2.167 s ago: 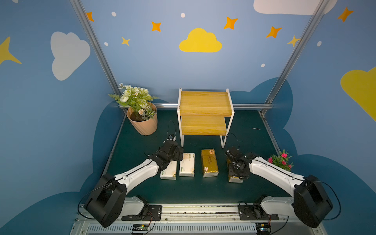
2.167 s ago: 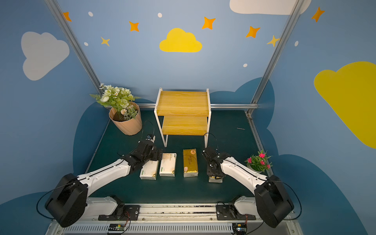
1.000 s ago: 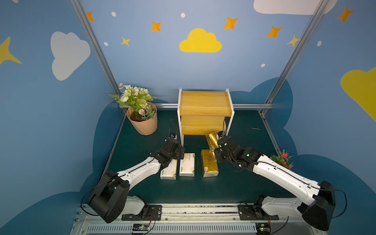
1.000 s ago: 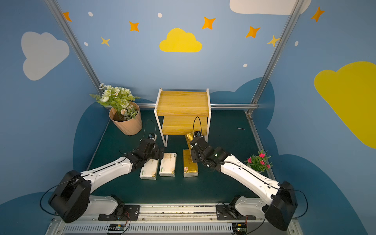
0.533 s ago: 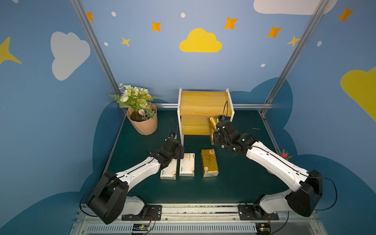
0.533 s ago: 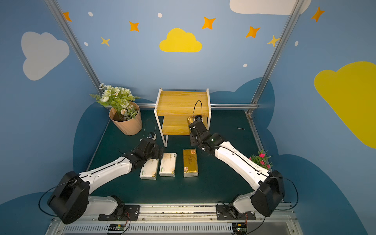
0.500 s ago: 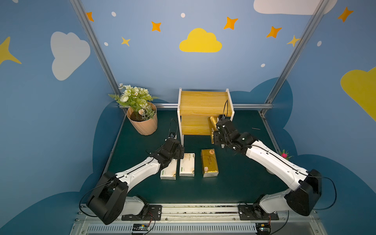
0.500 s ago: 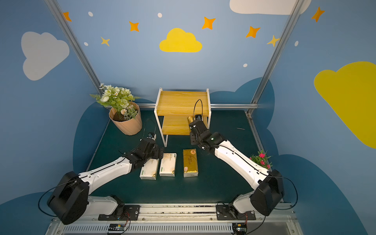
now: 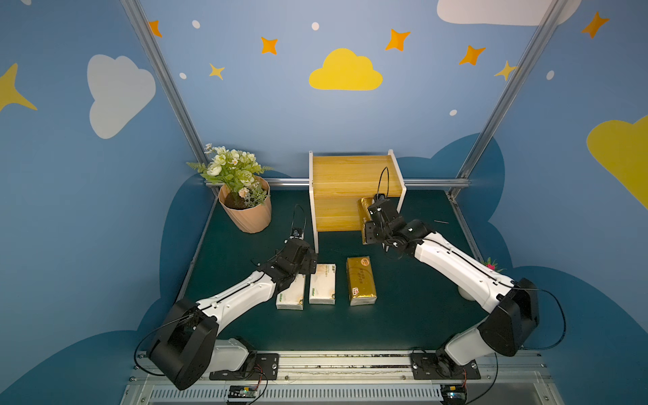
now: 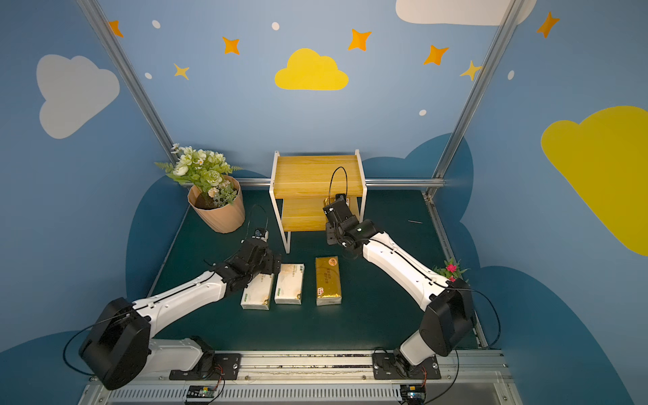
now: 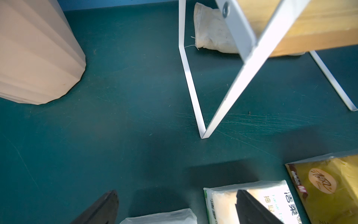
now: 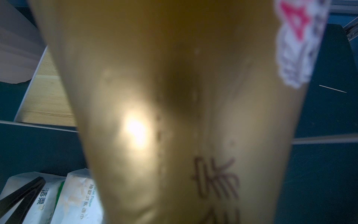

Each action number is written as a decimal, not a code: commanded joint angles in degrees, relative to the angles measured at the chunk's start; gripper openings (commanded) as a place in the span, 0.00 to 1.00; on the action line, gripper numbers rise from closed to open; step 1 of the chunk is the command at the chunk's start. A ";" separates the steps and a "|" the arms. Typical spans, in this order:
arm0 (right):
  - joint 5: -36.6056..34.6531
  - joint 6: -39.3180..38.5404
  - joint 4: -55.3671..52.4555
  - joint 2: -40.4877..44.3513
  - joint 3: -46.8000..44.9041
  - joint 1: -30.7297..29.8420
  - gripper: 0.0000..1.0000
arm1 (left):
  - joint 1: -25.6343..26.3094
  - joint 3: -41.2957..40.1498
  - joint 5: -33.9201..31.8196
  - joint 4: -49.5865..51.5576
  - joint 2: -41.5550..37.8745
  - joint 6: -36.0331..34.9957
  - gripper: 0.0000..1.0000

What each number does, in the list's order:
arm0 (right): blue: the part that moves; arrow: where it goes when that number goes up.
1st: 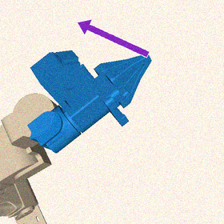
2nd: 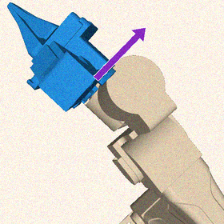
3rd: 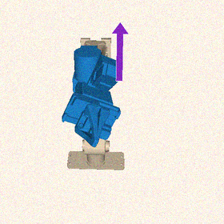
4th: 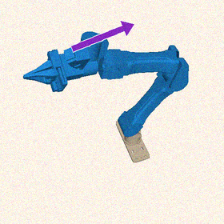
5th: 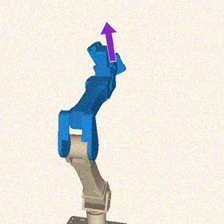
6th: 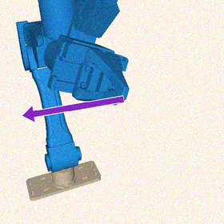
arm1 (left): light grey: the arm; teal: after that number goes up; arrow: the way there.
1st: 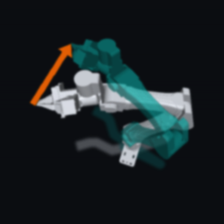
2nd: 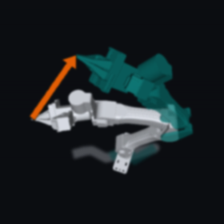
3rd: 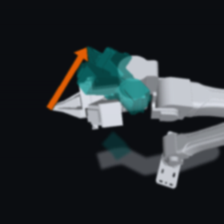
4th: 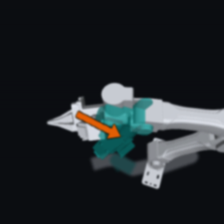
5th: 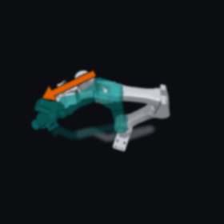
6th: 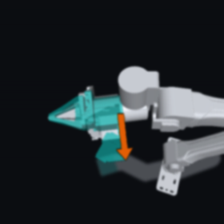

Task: Place the tissue boxes on the shelf by color
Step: Place a box of tissues on the shelf.

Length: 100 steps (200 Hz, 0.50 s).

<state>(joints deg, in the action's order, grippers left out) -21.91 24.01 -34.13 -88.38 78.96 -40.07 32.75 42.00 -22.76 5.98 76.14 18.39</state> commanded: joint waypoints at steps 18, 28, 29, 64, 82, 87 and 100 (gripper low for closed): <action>-0.88 1.67 3.01 2.34 -1.27 -0.57 0.35 | 0.07 1.92 -2.15 1.64 -0.45 1.18 1.00; -0.70 2.27 3.10 3.04 -2.09 -0.69 0.35 | 0.10 2.17 -2.24 1.99 -0.30 1.14 1.00; -0.70 2.27 3.10 3.04 -2.09 -0.69 0.35 | 0.11 2.19 -2.18 2.01 -0.29 1.13 1.00; 0.96 4.25 2.84 5.83 -4.87 -1.04 0.35 | 0.13 2.41 -0.22 1.49 -1.05 0.38 1.00; 3.70 5.66 3.08 7.78 -6.75 -1.16 0.35 | 0.19 2.45 2.97 0.65 -2.36 -0.32 1.00; 4.72 5.70 3.46 8.30 -7.34 -1.12 0.35 | 0.20 2.48 3.97 0.45 -2.71 -0.53 1.00; 7.35 5.05 4.72 9.71 -8.92 -1.14 0.35 | 0.18 2.85 7.68 -0.10 -3.57 -1.62 1.00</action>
<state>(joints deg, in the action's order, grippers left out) -18.98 28.10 -32.99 -82.59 71.81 -40.77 32.80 43.07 -21.21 7.18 75.22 18.44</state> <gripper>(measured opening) 0.434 0.999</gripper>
